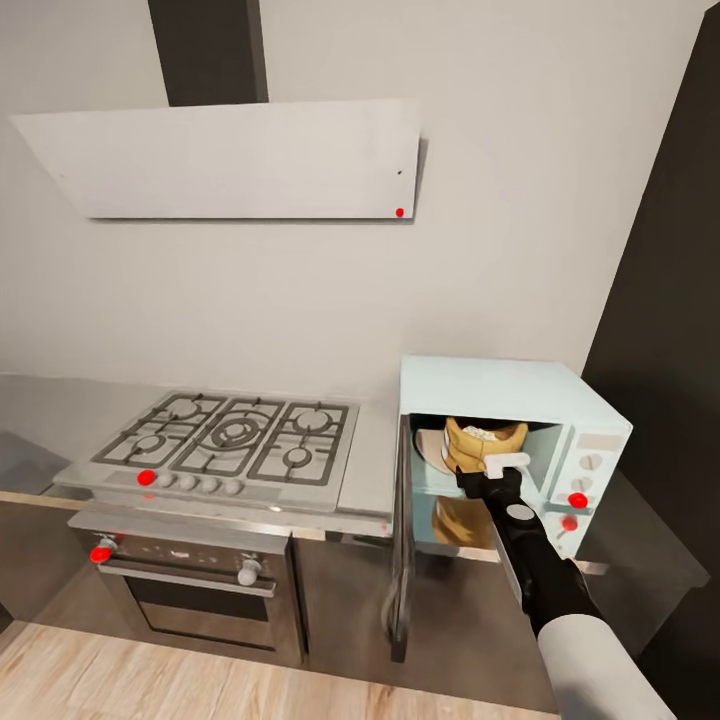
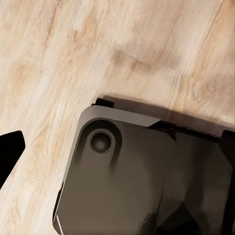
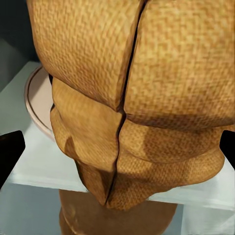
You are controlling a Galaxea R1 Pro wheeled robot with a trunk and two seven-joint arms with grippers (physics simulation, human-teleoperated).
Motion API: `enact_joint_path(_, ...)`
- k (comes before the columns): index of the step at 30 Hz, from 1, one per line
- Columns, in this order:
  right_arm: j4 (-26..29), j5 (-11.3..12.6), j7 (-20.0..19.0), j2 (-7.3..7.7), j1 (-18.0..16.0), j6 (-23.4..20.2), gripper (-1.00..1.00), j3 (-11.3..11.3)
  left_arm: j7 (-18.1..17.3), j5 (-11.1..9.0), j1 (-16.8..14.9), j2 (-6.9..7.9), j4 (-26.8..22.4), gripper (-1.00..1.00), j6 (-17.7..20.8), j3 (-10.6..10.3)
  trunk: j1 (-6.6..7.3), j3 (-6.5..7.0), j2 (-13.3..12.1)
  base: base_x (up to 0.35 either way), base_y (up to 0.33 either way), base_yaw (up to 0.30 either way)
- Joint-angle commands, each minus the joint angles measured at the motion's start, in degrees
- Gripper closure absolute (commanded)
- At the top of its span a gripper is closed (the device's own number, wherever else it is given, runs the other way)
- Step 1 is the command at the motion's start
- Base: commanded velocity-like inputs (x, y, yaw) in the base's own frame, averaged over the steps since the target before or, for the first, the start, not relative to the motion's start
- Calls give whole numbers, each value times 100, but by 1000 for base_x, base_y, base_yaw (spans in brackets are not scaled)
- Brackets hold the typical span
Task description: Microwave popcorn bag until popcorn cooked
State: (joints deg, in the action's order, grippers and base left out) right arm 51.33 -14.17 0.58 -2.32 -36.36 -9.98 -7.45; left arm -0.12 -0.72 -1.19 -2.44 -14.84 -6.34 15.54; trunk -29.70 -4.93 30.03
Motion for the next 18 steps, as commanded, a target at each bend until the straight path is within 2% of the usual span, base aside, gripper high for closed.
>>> enact_joint_path(1, 9, -51, -2, -5, -4, -31, -100, -11, -2, -7, -4, -2, 5, -100, -17, 11, -3, -11, 10, 46, 0, 0)
enact_joint_path(10, 9, -59, 3, -5, -13, -21, -100, 14, 3, -6, -4, -10, 7, -100, -17, 9, -3, -11, 10, 7, 0, 0)
enact_joint_path(18, -2, -63, 3, -14, -153, 50, -100, 24, 3, 0, -4, -10, 5, -100, -16, 2, -3, -11, 10, 26, 0, 0)
